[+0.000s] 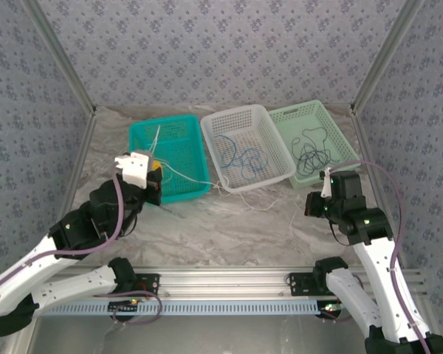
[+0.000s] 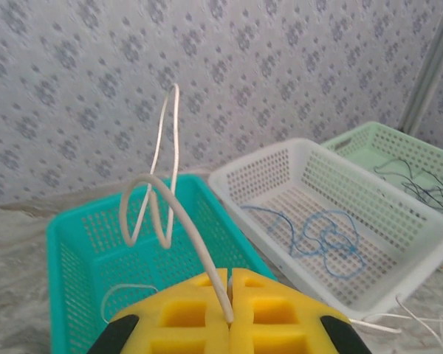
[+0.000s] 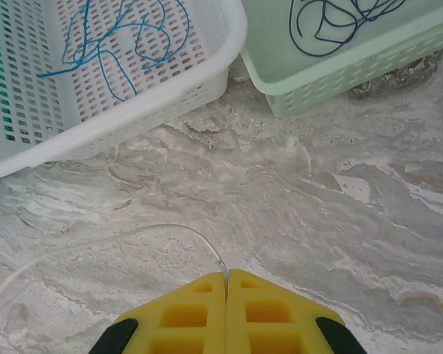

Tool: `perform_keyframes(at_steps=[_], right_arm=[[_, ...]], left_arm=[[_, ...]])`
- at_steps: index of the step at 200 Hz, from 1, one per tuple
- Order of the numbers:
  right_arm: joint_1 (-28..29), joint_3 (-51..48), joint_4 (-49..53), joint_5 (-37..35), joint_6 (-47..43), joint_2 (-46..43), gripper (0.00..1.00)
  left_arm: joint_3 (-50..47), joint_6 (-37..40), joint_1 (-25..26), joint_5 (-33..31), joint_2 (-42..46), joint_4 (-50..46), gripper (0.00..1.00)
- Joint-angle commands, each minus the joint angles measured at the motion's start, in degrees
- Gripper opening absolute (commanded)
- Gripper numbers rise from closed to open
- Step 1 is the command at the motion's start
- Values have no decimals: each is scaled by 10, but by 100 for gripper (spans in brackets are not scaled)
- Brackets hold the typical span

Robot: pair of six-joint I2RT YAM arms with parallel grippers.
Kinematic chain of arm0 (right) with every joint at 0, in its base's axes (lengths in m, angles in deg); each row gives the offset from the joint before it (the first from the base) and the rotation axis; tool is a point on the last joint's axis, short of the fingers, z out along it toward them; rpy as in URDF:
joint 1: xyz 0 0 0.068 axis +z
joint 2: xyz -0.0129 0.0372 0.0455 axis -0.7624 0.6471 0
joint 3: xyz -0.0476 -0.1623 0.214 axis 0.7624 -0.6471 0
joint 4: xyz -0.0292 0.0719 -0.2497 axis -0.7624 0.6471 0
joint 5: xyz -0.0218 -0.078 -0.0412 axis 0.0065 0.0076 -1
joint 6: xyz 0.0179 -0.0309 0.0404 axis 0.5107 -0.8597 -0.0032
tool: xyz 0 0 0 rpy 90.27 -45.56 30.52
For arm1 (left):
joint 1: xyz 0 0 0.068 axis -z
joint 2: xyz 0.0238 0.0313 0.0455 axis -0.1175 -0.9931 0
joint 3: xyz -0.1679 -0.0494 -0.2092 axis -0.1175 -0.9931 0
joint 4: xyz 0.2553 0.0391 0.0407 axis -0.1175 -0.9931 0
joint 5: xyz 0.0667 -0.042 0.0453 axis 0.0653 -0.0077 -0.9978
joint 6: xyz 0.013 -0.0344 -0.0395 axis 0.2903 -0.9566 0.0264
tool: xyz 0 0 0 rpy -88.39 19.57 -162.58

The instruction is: Untangle the cables

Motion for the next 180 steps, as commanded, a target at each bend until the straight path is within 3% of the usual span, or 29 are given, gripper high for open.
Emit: perform_keyframes(at_steps=[1,180], right_arm=[[-3,-6,-2,-13,10,8,0],[6,-4,-39,-85,-12,71,0]], left_arm=[[46,65,-8,-41,11,-6,0],[171,224,-11,-183,30,-1,0]])
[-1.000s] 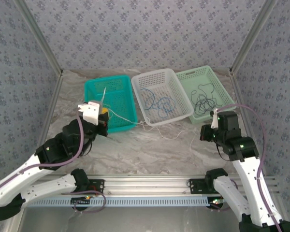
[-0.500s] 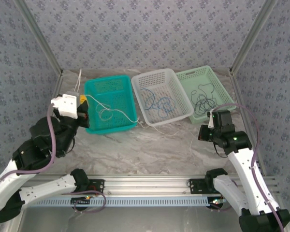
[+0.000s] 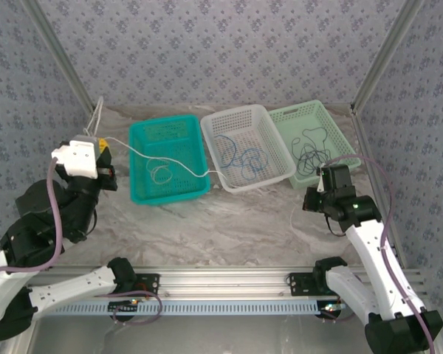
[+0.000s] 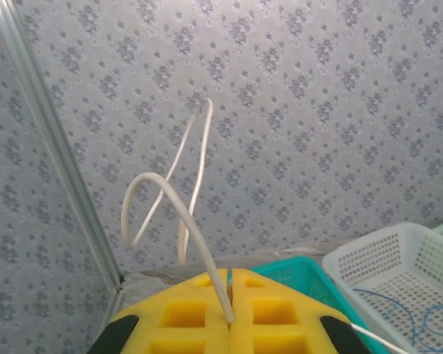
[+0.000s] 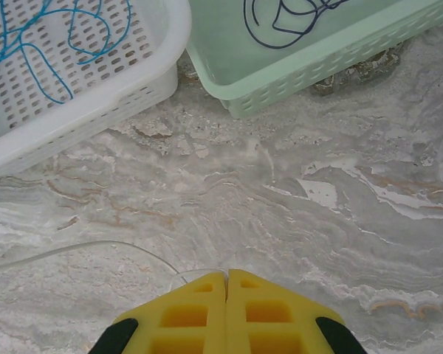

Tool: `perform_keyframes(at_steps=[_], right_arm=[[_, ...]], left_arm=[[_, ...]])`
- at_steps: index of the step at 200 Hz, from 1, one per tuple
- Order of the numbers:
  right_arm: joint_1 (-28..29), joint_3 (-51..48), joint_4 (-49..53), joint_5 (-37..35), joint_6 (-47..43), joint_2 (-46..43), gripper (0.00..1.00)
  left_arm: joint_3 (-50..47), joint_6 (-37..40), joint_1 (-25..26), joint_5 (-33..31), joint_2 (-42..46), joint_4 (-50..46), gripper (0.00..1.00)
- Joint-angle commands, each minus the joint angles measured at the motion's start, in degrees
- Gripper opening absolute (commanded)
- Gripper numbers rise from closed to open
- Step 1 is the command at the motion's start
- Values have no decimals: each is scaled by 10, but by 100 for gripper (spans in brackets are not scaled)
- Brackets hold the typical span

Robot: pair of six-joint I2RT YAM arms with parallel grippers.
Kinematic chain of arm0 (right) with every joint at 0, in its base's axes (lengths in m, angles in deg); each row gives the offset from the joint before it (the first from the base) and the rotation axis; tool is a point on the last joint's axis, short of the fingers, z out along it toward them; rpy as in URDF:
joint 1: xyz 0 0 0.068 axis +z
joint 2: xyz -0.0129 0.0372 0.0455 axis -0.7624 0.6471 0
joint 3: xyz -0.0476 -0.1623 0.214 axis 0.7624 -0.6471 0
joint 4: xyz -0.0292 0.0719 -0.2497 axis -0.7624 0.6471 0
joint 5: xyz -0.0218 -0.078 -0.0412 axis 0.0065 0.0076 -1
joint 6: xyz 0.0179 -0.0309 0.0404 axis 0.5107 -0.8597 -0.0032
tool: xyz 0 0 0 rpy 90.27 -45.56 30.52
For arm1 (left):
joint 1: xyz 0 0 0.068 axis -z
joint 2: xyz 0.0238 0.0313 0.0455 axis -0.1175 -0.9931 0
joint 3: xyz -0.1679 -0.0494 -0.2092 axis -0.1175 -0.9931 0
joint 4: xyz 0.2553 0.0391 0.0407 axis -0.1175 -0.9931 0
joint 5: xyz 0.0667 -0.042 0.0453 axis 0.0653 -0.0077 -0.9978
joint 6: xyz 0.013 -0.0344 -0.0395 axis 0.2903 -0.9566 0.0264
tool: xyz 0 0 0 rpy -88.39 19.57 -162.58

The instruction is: Untangle the cables

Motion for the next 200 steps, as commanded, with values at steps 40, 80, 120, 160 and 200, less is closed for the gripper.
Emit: perform_keyframes(at_steps=[40,80,120,160,200], right_arm=[[4,16,3,-40,-10,7,0],[2,18,11,-63,0,24,0],[-5,26,17,-78,-1,34,0],[1,20,-37,50,-19,-3,0],[23,9,-65,123,-36,-32,0]], left_arm=[[40,100,-5,-71,12,51,0],[56,155,-5,-87,26,89,0],[69,176,-5,-80,38,95,0],[52,142,-5,-23,25,79,0],[33,136,-5,23,-21,75,1]])
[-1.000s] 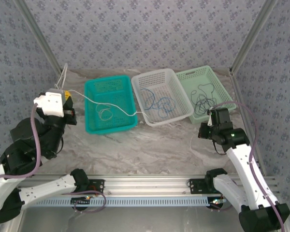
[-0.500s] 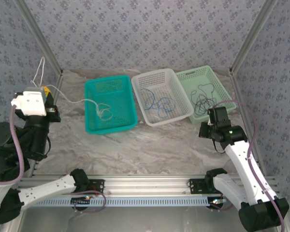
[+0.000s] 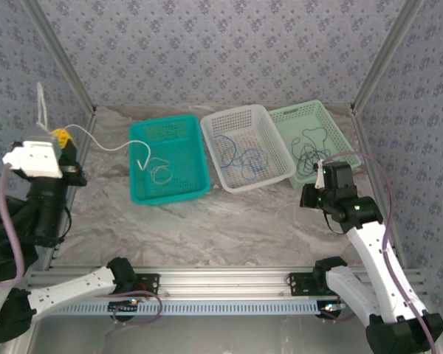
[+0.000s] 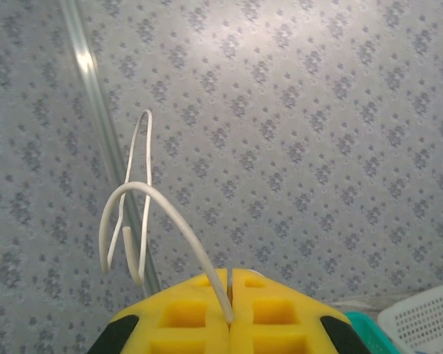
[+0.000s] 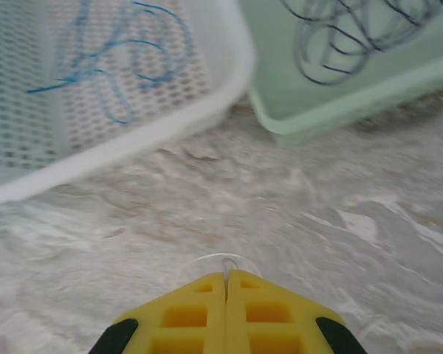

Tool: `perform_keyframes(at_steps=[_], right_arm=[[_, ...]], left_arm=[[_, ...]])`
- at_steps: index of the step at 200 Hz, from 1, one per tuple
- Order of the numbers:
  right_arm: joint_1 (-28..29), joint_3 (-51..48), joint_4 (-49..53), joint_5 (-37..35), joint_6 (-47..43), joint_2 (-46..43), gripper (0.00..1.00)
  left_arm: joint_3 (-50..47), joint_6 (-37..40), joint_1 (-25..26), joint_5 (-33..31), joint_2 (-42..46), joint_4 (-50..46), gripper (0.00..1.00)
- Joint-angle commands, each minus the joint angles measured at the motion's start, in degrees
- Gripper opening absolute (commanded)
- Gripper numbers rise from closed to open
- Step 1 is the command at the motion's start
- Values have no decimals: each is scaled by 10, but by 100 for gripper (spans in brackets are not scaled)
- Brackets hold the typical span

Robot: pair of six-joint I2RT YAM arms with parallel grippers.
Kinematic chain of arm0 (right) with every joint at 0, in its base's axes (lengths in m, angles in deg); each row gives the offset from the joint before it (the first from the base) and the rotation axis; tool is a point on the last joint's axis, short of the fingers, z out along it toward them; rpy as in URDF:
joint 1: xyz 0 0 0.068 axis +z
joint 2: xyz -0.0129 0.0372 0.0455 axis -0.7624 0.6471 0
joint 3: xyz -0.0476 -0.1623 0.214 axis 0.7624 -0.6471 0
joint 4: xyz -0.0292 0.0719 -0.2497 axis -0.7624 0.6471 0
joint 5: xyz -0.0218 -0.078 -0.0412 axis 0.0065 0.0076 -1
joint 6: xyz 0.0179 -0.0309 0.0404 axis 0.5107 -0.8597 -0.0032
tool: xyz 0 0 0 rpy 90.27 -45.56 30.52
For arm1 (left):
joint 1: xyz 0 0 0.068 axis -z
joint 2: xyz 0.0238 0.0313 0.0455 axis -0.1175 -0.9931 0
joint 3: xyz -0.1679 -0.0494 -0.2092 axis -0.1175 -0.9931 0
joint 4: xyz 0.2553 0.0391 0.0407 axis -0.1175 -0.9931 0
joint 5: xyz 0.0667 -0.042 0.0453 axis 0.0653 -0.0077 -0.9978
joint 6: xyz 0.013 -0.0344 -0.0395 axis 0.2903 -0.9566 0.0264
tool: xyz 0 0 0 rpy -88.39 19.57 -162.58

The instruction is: Untangle the cables

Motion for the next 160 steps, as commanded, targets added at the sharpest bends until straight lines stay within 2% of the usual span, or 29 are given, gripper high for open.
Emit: perform_keyframes(at_steps=[1,27,43,68,94,112,135,160], right_arm=[[11,1,-22,62,-23,-14,0],[19,-9,-41,106,-21,-18,0],[22,-18,-62,118,-14,-18,0],[32,-17,-83,126,-5,-12,0],[47,-7,-79,123,-5,-7,0],[59,-5,-73,118,-7,-10,0],[73,-6,-69,115,-5,-17,0],[82,-8,-72,115,-4,-21,0]], left_arm=[[-17,-9,-4,42,-34,-2,1],[-58,-23,-14,68,-40,10,2],[-80,-62,-50,96,-49,-10,2],[-107,-149,-178,223,-68,-45,2],[-130,-219,-321,404,-110,-45,2],[-142,-252,-392,501,-154,-30,1],[-154,-266,-435,568,-210,-1,0],[-160,-269,-452,596,-277,5,0]])
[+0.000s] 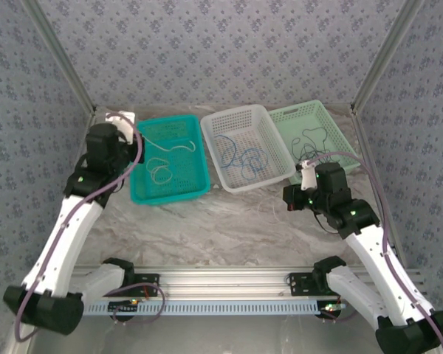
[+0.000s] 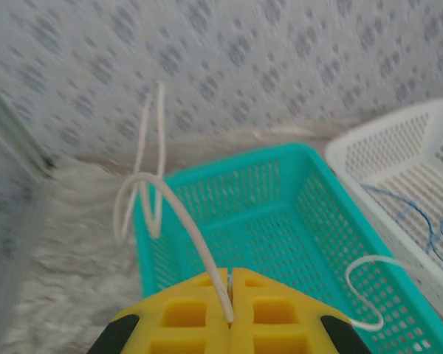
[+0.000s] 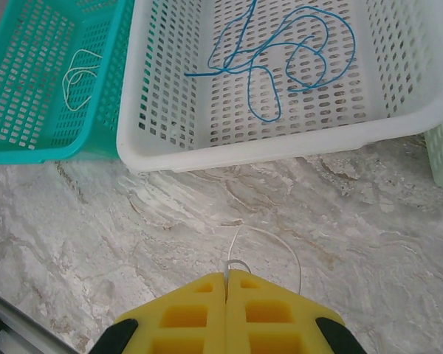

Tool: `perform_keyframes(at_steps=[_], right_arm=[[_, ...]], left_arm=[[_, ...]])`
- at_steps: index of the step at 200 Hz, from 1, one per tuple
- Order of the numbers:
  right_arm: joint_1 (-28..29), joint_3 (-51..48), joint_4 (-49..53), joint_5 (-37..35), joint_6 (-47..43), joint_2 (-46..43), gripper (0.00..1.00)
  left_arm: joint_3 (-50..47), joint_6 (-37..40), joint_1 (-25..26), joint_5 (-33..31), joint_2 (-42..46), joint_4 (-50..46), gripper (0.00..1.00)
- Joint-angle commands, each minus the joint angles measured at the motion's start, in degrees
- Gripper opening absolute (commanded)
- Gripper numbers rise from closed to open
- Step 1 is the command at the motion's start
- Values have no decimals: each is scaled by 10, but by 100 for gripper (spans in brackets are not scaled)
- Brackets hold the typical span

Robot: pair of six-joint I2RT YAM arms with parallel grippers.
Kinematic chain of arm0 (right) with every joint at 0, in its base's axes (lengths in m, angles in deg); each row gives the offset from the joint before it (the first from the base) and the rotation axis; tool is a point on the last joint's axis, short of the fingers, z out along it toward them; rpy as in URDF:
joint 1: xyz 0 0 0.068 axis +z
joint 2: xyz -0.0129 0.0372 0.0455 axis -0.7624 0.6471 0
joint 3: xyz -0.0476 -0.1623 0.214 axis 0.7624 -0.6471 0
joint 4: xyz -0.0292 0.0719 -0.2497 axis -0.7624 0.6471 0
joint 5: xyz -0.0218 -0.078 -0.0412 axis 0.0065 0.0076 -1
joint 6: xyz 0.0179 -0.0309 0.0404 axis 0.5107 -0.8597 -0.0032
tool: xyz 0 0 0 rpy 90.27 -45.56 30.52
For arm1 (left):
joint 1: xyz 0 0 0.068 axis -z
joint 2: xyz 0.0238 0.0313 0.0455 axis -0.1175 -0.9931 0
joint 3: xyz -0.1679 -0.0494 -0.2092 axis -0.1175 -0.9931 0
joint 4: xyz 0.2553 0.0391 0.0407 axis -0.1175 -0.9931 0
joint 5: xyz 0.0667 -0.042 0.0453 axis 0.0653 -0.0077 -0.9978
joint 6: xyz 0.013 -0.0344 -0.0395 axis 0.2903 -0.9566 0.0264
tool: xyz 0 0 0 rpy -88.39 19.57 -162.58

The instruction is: Untangle the cables

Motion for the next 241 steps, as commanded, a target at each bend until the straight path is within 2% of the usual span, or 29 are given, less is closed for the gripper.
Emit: perform_keyframes(at_steps=[1,32,100,112,121,135,145,160,173,207,221,241], right_arm=[[9,8,-2,5,4,-10,0],[12,16,-9,9,4,-12,0],[31,88,-14,20,7,-9,0],[37,102,-14,20,7,-7,0],[43,112,-14,19,7,-4,0],[52,125,-19,18,8,-2,0],[58,135,-23,17,9,2,0],[66,154,-27,17,7,10,0],[76,172,-30,14,7,19,0],[106,227,-47,21,9,45,0],[118,246,-65,24,6,59,0],[130,274,-70,28,-3,86,0]], left_arm=[[-5,-28,-17,93,-41,24,0],[-9,-43,-37,120,-119,19,0],[10,-41,-39,131,-223,-37,1],[8,-47,-38,124,-233,-44,10],[6,-52,-38,120,-237,-46,26],[3,-56,-37,122,-238,-49,41],[5,-55,-34,121,-236,-51,55],[10,-58,-26,113,-226,-56,65],[13,-61,-16,105,-210,-55,80],[20,-60,24,85,-156,-41,96],[18,-59,43,92,-132,-27,98],[-5,-57,77,136,-90,25,98]])
